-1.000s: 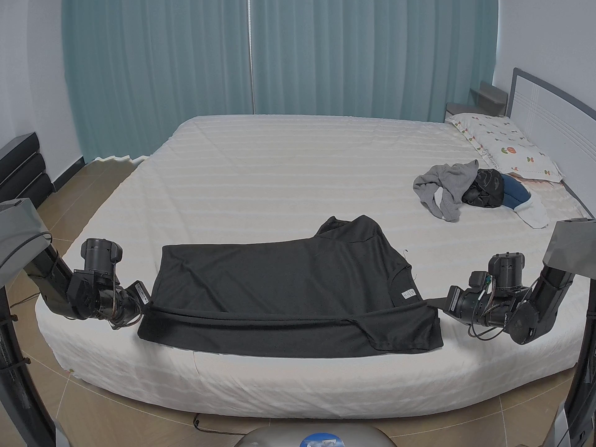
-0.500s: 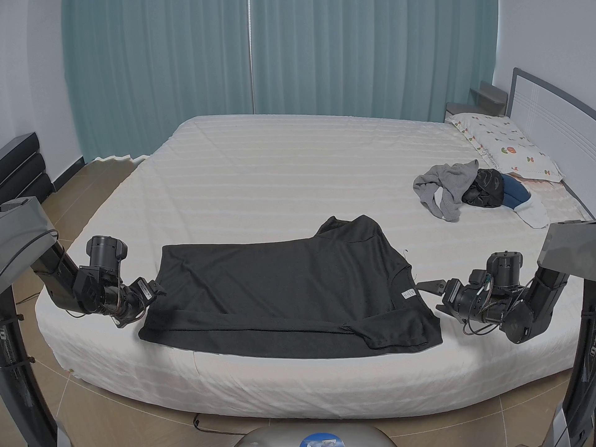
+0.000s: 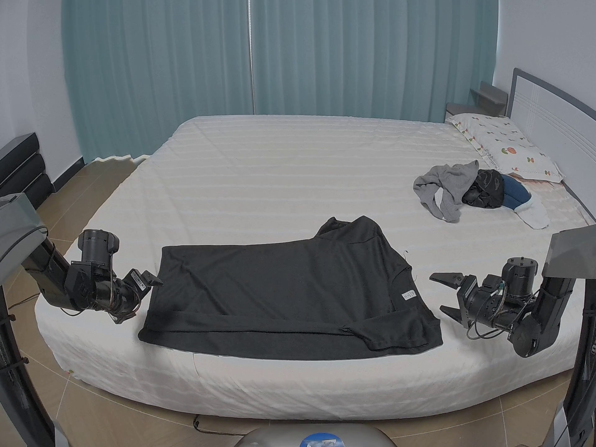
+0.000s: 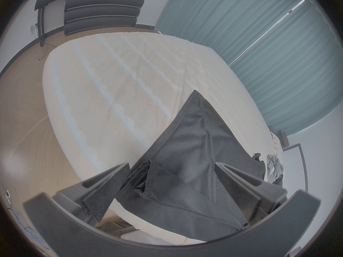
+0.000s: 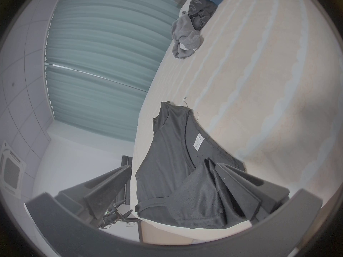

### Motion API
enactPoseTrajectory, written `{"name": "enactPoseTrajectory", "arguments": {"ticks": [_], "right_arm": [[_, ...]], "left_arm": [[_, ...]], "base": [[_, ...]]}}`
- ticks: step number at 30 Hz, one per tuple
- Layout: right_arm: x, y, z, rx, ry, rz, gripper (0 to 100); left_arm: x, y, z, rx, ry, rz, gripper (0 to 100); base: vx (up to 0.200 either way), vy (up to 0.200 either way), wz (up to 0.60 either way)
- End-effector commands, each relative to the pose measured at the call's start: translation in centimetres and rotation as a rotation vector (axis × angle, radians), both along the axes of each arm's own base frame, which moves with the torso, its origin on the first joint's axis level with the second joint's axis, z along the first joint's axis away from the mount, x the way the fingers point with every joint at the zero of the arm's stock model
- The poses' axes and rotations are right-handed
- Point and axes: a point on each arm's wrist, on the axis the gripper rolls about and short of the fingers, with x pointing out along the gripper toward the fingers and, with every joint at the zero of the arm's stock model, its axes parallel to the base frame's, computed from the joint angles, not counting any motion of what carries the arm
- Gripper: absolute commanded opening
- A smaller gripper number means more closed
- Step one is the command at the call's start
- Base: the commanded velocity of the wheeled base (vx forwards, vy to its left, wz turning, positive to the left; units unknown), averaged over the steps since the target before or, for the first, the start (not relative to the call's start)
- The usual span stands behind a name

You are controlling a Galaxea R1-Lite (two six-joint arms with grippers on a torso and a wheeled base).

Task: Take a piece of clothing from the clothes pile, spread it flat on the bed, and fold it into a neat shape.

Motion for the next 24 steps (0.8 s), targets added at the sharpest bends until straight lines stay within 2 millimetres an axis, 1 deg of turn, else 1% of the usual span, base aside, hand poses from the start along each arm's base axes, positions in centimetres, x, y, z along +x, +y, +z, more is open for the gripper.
{"name": "enactPoseTrajectory", "arguments": {"ticks": [1, 3, 4, 5, 6, 7, 8, 9, 11, 14, 17, 18, 21, 22, 23, 24], "right_arm": [[-0.7, -0.3, -0.5, 0.012, 0.026, -0.002, 100], [-0.8, -0.3, -0.5, 0.013, 0.022, -0.001, 100], [-0.9, -0.3, -0.4, 0.013, 0.017, -0.001, 100], [-1.0, -0.3, -0.4, 0.013, 0.015, -0.001, 100], [-1.0, -0.3, -0.4, 0.013, 0.015, -0.001, 100], [-1.1, -0.2, -0.5, 0.015, 0.023, 0.008, 100], [-1.2, -0.2, -0.6, 0.015, 0.026, 0.008, 100], [-1.2, -0.2, -0.6, 0.018, 0.029, 0.012, 100], [-1.2, -0.3, -0.7, 0.019, 0.031, 0.012, 100], [-1.3, -0.3, -1.2, 0.020, 0.051, 0.013, 100], [-1.3, -0.3, -1.3, 0.020, 0.053, 0.014, 100], [-1.3, -0.3, -1.3, 0.020, 0.049, 0.014, 100], [-1.3, -0.3, -1.5, 0.018, 0.055, 0.013, 100], [-1.3, -0.3, -1.6, 0.018, 0.056, 0.015, 100], [-1.3, -0.3, -1.6, 0.018, 0.056, 0.015, 100], [-1.3, -0.3, -1.6, 0.018, 0.056, 0.015, 100]], "left_arm": [[-0.3, 0.2, 0.6, -0.002, -0.011, 0.003, 100], [-0.7, 0.1, 1.4, 0.002, -0.028, 0.001, 100], [-1.1, 0.1, 2.4, 0.001, -0.048, -0.004, 100], [-1.3, 0.1, 2.8, -0.002, -0.055, -0.007, 100], [-1.3, 0.1, 2.8, -0.002, -0.055, -0.007, 100], [-1.9, 0.0, 3.6, -0.019, -0.045, -0.024, 100], [-2.0, 0.0, 3.6, -0.022, -0.041, -0.027, 100], [-2.7, -0.3, 3.8, -0.043, -0.004, -0.058, 100], [-3.0, -0.5, 3.8, -0.061, 0.027, -0.085, 100], [-3.5, -1.0, 3.2, -0.093, 0.094, -0.157, 100], [-3.6, -1.5, 2.9, -0.110, 0.115, -0.183, 100], [-3.8, -2.3, 2.5, -0.141, 0.148, -0.227, 100], [-3.6, -3.2, 0.8, -0.147, 0.219, -0.256, 100], [-3.6, -3.3, 0.6, -0.144, 0.228, -0.258, 100], [-3.5, -3.5, -0.2, -0.140, 0.255, -0.262, 100], [-3.5, -3.5, -0.4, -0.141, 0.261, -0.263, 100]], "base": [[0.200, 0.000, 0.00], [0.000, 0.000, 0.00], [0.000, 0.000, 0.00], [0.000, 0.000, 0.00], [0.000, 0.000, 0.00], [0.000, 0.000, 0.00], [0.000, 0.000, 0.00], [0.000, 0.000, 0.00], [0.000, 0.000, 0.00], [0.000, 0.000, 0.00], [0.000, 0.000, 0.00], [0.000, 0.000, 0.00], [0.000, 0.000, 0.00], [0.000, 0.000, 0.00], [0.000, 0.000, 0.00], [0.000, 0.000, 0.00]]}}
